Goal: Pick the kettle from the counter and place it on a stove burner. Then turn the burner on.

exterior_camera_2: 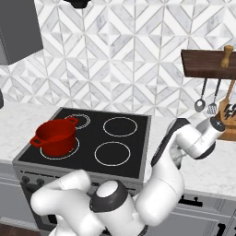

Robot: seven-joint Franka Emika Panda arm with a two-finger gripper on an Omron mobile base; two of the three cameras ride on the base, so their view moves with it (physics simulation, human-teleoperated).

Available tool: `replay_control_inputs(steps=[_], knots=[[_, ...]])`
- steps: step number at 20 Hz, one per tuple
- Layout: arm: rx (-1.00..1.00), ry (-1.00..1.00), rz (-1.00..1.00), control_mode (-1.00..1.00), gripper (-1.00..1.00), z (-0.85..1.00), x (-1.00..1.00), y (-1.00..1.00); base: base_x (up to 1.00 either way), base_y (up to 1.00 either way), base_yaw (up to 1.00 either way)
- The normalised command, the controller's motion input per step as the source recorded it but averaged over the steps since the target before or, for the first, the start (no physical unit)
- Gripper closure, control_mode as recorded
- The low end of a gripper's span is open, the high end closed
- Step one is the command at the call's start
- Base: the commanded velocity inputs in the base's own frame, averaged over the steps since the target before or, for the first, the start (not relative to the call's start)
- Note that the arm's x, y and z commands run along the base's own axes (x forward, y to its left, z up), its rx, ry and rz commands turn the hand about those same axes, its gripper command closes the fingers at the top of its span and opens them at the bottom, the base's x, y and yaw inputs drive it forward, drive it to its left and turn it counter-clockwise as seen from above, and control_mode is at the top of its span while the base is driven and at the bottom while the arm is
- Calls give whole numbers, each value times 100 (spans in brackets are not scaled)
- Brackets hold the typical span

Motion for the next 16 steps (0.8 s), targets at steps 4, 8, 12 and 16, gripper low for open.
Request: replay_control_inputs(steps=[4, 8, 12, 16], knots=[[-8, -12, 1, -100, 100, 31, -23, 52, 0, 0, 0], [-8, -7, 0, -100, 100, 34, -16, 58, 0, 0, 0], [-9, -1, 0, -100, 100, 34, -12, 62, 0, 0, 0], [-10, 0, 0, -100, 100, 26, -5, 72, 0, 0, 0]])
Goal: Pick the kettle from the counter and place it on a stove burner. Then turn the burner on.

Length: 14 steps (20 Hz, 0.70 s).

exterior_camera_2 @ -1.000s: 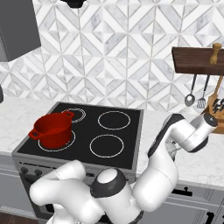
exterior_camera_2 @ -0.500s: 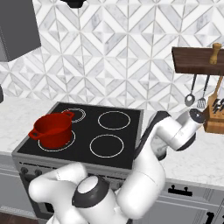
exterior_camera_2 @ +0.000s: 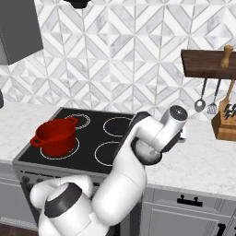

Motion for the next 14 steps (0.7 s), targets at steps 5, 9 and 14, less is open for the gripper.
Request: replay_control_inputs(steps=[5, 9, 14], knots=[[-8, 0, 2, -100, 100, 18, 0, 78, 0, 0, 0], [-7, 0, 2, -100, 100, 13, 0, 75, 0, 0, 0], [-6, -1, 2, -100, 100, 11, 0, 71, 0, 0, 0]])
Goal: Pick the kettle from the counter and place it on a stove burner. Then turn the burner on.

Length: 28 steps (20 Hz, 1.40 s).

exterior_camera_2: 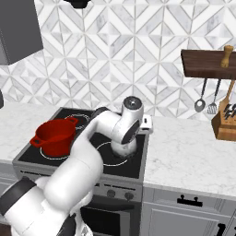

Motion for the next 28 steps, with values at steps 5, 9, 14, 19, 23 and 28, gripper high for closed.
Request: replay_control_inputs(steps=[5, 9, 14, 19, 23, 28], knots=[[-2, 0, 0, -100, 100, 14, 0, 62, 0, 0, 0], [0, 0, 0, -100, 100, 8, 0, 46, 0, 0, 0], [4, 0, 0, -100, 100, 2, 0, 26, 0, 0, 0], [6, 3, 1, -100, 100, 0, 0, 0, 0, 0, 0], [7, 11, 4, -100, 100, -1, 9, 0, 0, 0, 0], [1, 13, 5, -100, 100, -5, 30, 0, 0, 0, 0]])
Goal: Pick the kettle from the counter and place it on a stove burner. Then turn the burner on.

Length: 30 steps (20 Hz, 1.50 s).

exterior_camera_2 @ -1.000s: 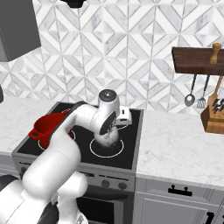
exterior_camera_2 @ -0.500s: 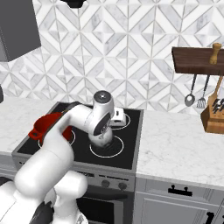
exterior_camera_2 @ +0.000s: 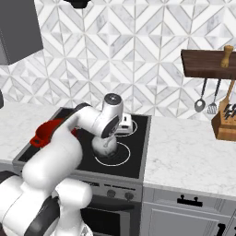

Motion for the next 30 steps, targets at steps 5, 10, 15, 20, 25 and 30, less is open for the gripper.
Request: replay_control_inputs(steps=[5, 10, 15, 20, 25, 30], knots=[[0, 8, 8, -100, 100, -14, 34, 0, 0, 0, 0], [0, 0, 9, -100, 100, -22, 26, 0, 0, 0, 0], [0, 0, 11, -100, 100, -28, 28, -1, 0, 0, 0], [0, 0, 14, -100, 100, -27, 22, -18, 0, 0, 0], [0, 0, 13, -100, 100, -22, 20, -22, 0, 0, 0], [0, -7, 12, -100, 100, -33, 30, -1, 0, 0, 0]])
